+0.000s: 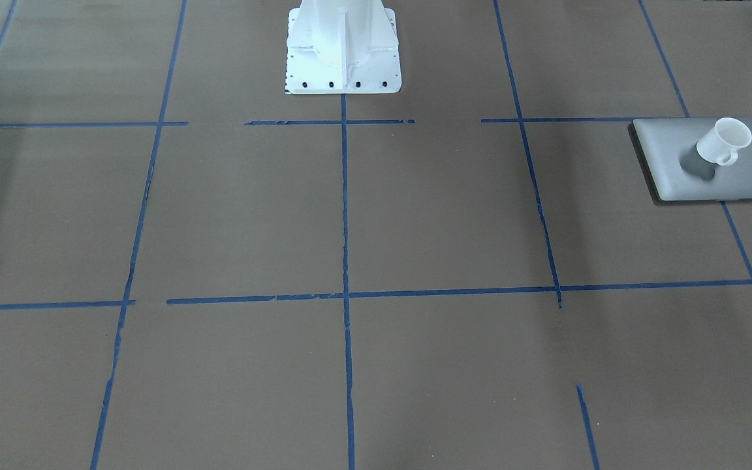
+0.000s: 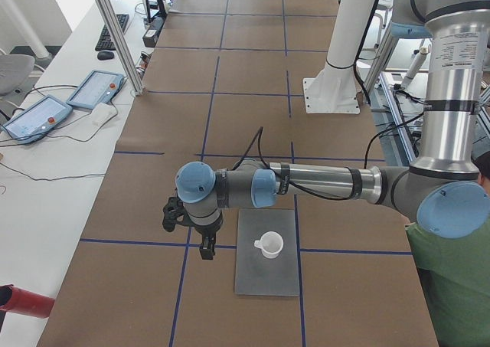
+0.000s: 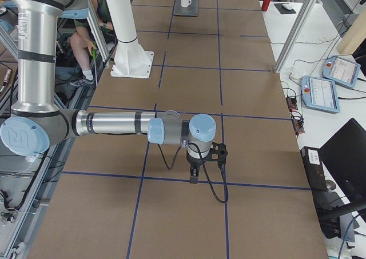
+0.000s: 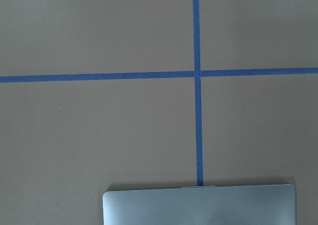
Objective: Place cup on laptop
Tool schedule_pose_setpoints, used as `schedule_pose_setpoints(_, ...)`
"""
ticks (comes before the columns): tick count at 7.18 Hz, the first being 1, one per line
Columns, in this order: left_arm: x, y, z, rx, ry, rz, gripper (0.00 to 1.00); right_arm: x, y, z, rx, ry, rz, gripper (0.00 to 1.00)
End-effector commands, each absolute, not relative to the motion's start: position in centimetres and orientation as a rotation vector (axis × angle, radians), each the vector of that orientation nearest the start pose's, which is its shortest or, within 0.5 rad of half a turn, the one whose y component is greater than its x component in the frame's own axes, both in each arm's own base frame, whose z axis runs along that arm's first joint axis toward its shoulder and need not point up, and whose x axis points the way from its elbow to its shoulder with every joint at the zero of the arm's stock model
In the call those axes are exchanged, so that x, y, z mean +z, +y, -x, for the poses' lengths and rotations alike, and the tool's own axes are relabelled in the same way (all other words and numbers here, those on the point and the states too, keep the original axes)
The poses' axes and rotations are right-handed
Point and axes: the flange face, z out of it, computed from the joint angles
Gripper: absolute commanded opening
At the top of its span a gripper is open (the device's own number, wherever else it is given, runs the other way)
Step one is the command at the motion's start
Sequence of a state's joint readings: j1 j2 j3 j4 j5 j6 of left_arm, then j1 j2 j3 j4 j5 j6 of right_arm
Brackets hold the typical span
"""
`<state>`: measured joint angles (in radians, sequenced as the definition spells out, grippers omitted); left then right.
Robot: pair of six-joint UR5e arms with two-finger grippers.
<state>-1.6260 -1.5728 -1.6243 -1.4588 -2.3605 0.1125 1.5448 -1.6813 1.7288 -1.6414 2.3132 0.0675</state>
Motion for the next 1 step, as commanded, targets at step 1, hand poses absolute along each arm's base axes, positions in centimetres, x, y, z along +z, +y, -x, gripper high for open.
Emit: schedule_pose_setpoints(1, 64.24, -48.35, 8.95, 0.031, 0.79, -0.011, 1.0, 64.19, -44.45, -5.44, 0.048, -0.741, 0.057, 1.0)
